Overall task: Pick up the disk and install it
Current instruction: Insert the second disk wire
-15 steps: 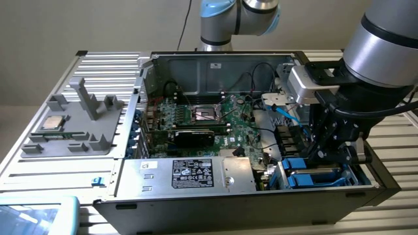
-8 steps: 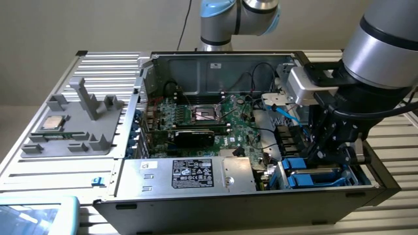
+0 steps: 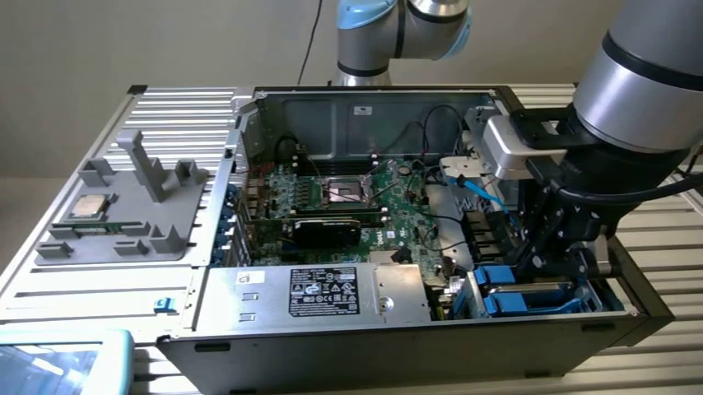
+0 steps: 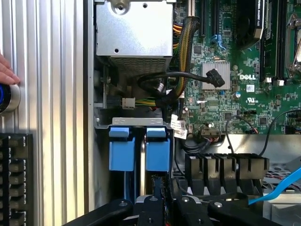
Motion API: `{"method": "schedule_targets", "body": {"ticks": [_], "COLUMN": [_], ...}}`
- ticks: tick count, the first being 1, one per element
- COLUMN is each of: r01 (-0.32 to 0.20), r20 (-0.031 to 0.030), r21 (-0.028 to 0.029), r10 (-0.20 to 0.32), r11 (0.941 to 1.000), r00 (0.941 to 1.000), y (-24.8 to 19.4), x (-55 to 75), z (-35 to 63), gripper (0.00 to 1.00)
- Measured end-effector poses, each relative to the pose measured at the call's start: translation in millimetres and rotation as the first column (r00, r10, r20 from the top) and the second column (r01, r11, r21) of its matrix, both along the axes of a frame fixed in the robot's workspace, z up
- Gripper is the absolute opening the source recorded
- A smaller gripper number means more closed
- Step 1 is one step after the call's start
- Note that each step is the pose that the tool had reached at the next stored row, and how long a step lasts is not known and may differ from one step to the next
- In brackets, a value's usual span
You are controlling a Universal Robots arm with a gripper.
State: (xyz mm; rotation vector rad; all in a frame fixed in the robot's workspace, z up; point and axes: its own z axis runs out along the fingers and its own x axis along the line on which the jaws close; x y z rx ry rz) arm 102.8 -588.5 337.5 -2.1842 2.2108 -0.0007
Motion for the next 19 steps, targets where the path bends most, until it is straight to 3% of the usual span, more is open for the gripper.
{"method": "schedule_targets", "body": {"ticks": [14, 19], "r01": [0.000, 0.000], "r20": [0.0001, 0.0000], "r21": [0.0014, 0.0005], "r10": [0.000, 0.000], "r11": [1.0000, 1.0000], "r00": [1.0000, 1.0000], "y": [0.0, 0.1], "x": [0.0, 0.3], "z": [-1.8, 7.5], "gripper": [0.18, 0.24]}}
